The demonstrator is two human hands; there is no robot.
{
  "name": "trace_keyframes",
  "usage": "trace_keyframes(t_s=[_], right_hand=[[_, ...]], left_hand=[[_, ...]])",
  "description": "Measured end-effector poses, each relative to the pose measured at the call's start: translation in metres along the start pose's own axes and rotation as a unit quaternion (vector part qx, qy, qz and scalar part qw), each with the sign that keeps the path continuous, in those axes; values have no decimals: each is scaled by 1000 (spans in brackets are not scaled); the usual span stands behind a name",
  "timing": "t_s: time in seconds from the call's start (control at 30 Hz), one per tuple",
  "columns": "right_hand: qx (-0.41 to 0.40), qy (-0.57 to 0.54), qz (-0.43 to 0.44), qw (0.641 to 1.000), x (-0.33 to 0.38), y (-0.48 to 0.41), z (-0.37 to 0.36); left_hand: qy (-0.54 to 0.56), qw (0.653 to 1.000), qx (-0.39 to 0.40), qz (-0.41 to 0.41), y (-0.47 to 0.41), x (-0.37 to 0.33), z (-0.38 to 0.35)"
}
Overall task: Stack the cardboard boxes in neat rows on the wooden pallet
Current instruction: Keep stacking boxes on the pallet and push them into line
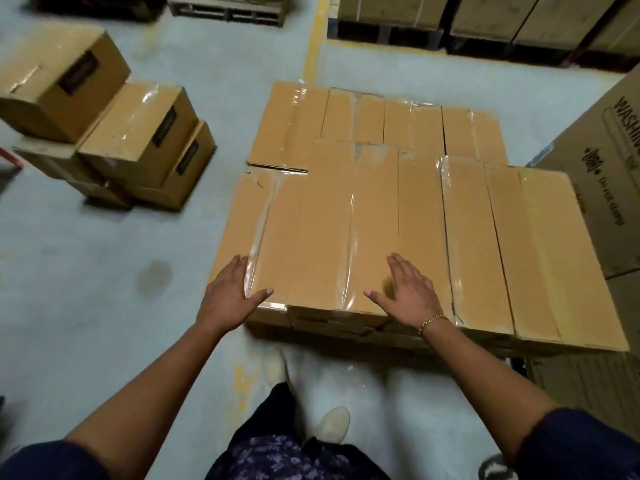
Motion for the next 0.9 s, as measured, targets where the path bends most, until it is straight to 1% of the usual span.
trace_keyframes(t_s=[0.13, 0.23, 0.43, 0.7, 0.8, 0.9], right_hand=[[-35, -9, 27, 999, 49, -10, 28], [-51, -26, 48, 997, 100, -22, 42], [-59, -59, 101, 991, 242, -63, 62], [-53, -146, 138, 978, 445, -106, 78], [-48, -161, 151, 974, 504, -121, 87], [-44, -158, 168, 972, 548, -146, 98]], left_hand=[[32, 998, -53, 20, 18, 34, 49], [49, 994, -91, 36, 30, 66, 90], [90, 984, -141, 63, 41, 149, 180], [109, 976, -164, 93, 42, 283, 310], [121, 971, -180, 104, 35, 320, 354], [150, 963, -195, 111, 17, 346, 385]])
Point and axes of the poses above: each hand's wrist, its own y-axis away from the middle knuckle, its own z-axis out of the back of the hand, x = y × z, the point moved 10 cm from there along -y, towards the middle knuckle, and after that the axes turned 15 degrees about y, right-handed, at the moved point
